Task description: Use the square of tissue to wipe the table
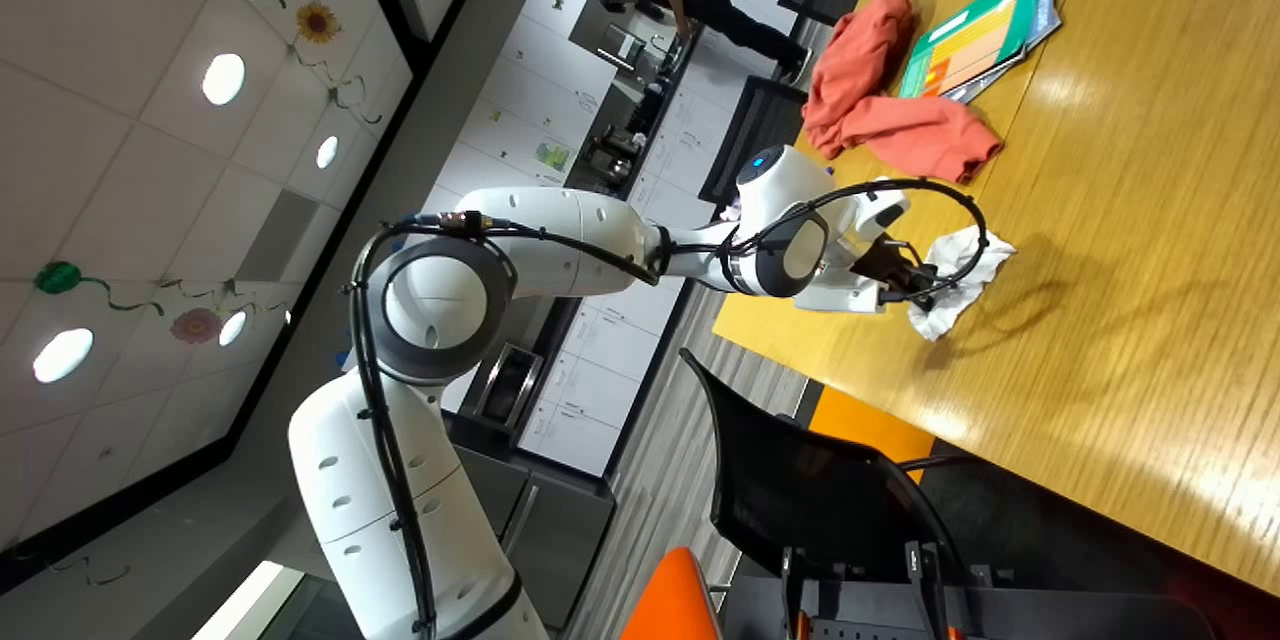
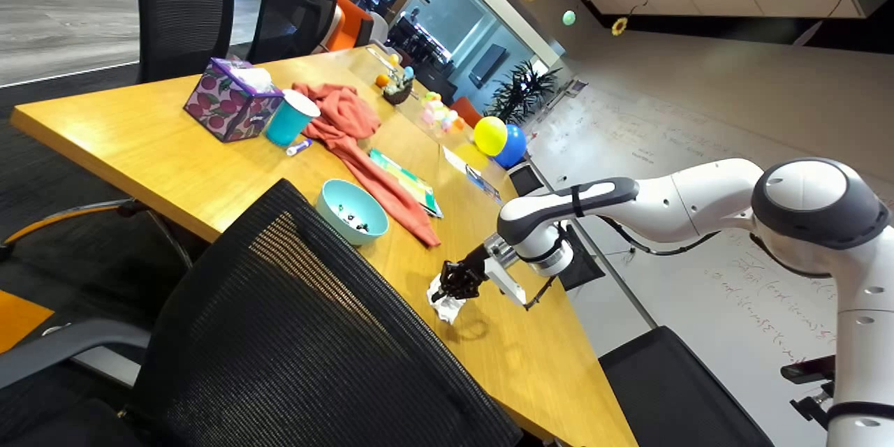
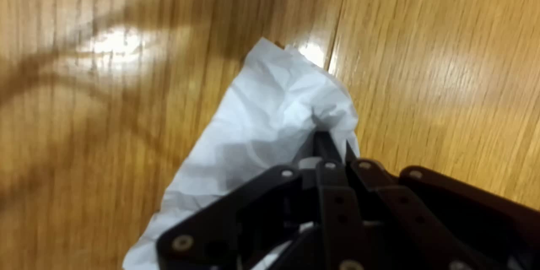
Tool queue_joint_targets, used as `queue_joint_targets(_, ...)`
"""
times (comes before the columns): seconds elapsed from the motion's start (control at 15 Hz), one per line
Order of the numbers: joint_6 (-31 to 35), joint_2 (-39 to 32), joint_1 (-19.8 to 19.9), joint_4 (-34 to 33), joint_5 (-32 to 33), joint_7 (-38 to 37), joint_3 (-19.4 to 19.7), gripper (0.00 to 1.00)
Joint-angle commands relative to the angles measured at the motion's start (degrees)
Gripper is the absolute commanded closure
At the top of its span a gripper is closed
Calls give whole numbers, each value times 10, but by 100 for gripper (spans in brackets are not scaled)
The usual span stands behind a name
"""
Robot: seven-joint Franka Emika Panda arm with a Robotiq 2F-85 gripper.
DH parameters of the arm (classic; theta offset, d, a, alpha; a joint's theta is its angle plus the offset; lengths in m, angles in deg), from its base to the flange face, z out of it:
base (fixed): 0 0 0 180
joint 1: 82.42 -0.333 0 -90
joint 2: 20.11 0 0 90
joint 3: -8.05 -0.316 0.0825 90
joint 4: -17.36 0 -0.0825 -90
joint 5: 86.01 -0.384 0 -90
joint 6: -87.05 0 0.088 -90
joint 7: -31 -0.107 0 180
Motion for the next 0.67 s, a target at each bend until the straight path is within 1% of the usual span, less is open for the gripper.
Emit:
queue_joint_targets(0.0,-15,-5,0,-4,0,20,13,100)
queue_joint_targets(0.2,1,3,17,12,-14,16,26,100)
queue_joint_targets(0.6,12,7,93,33,-89,17,44,100)
